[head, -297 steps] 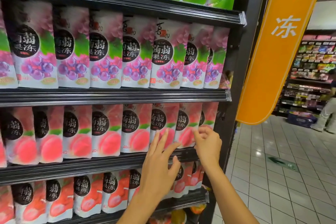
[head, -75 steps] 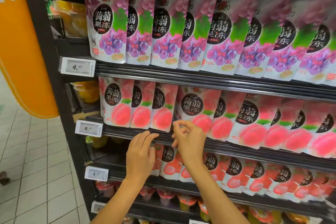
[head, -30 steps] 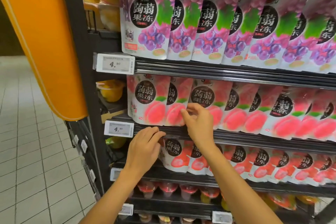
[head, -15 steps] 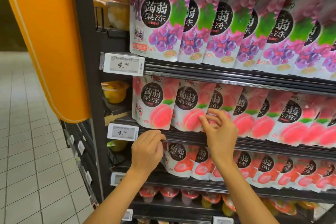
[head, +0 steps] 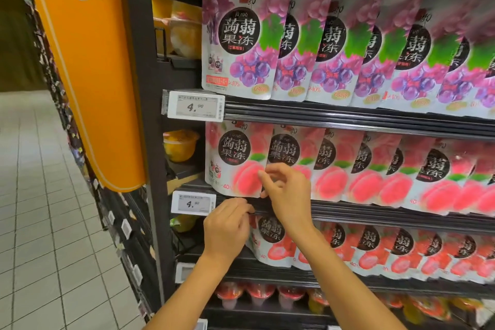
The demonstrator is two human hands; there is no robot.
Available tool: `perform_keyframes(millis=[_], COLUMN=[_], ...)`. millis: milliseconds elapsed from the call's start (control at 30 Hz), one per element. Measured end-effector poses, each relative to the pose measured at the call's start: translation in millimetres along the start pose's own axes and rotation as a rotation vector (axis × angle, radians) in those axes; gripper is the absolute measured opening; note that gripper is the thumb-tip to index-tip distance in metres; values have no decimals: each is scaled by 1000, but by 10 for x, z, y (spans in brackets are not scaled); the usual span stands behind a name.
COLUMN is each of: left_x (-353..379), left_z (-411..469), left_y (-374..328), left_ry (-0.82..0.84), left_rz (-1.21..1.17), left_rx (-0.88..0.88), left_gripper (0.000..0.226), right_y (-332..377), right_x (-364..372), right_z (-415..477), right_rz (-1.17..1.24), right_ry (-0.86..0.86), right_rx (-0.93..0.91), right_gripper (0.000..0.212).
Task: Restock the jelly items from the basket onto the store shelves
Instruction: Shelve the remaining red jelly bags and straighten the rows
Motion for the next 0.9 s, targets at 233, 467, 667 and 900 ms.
perform_keyframes(millis=[233,467,667,900], left_x=[-58,-49,-79,-104], left_z=[2,-8,3,56], left_y=[-6,-6,-31,-105], left_ry=[-8,-10,11,73], left_rz=[-68,-82,-53,28], left_rx=[-7,-36,-51,-171], left_gripper=[27,29,28,26], right_y=[-84,-116,-105,-133], right_x=[-221,-322,-345,-368], right_z=[-6,-48,-157,-247], right_rz=[-124,-72,-46,-70], right_ry=[-114,-195,-212,-115], right_rx=[-7,-17,-46,-14], right_gripper=[16,15,17,10])
Point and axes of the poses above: each hand's wrist, its own z-axis towards the middle knuckle, its own x-axis out of the palm, y = z × x, the point moved 4 cm from there along z, towards the middle knuckle, and after that the axes turned 1 degree about -y, right-handed, at the moved point
